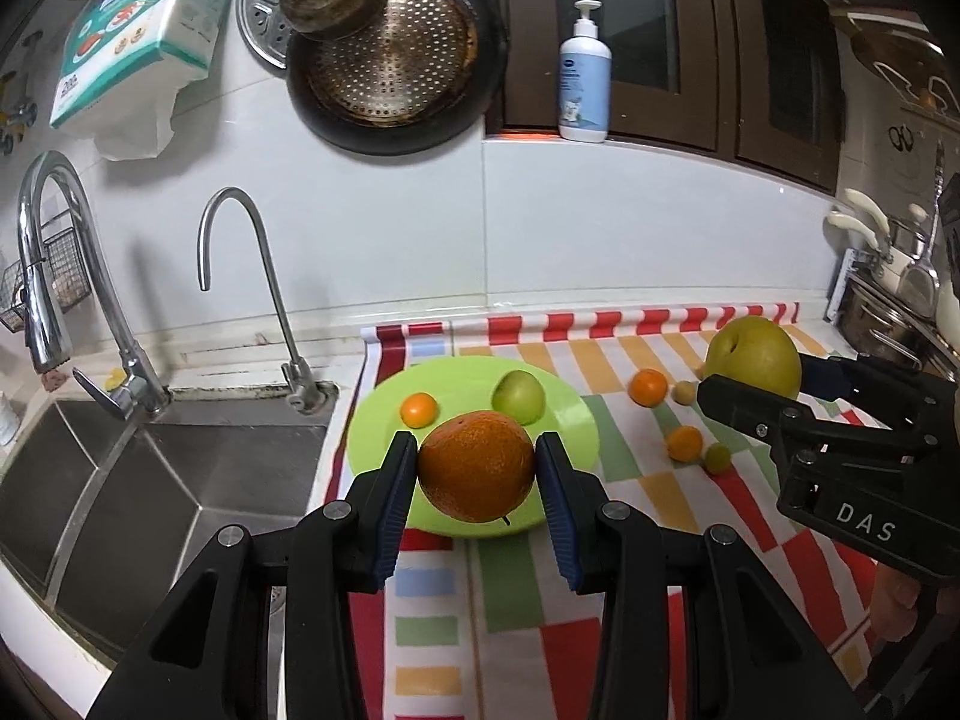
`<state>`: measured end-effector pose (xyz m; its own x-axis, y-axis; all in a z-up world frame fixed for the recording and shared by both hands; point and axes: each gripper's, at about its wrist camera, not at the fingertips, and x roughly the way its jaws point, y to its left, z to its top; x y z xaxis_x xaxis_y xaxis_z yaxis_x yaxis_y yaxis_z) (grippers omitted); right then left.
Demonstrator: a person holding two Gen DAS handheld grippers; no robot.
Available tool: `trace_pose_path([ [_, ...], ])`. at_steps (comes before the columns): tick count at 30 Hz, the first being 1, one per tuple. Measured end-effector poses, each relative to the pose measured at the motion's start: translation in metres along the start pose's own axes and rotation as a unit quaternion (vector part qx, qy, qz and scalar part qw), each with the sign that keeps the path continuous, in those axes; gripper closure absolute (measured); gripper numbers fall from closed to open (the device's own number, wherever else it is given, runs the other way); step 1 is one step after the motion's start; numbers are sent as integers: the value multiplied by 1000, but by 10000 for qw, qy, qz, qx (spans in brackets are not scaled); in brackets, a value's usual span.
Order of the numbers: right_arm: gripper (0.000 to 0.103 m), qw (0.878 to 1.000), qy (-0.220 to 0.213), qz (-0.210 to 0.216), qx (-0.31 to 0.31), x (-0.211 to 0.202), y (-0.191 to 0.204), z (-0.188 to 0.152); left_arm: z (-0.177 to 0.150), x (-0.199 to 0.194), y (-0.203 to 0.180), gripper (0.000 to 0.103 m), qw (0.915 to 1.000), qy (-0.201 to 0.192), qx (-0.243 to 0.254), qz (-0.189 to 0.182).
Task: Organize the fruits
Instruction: 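Carry the orange and yellow fruit onto the green plate and release both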
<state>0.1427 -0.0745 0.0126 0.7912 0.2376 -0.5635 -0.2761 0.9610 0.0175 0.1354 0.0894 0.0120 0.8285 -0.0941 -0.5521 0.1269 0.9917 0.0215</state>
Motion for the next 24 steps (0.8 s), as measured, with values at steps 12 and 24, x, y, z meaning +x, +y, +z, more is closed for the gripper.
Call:
trace_pose_path([
  [12,53,9996,108,202,-152,50,9,23,14,46,19,63,9999,111,-99,46],
  [24,53,9976,541,404,-163,115,14,25,12,104,39,63,9987,485,-119,112],
])
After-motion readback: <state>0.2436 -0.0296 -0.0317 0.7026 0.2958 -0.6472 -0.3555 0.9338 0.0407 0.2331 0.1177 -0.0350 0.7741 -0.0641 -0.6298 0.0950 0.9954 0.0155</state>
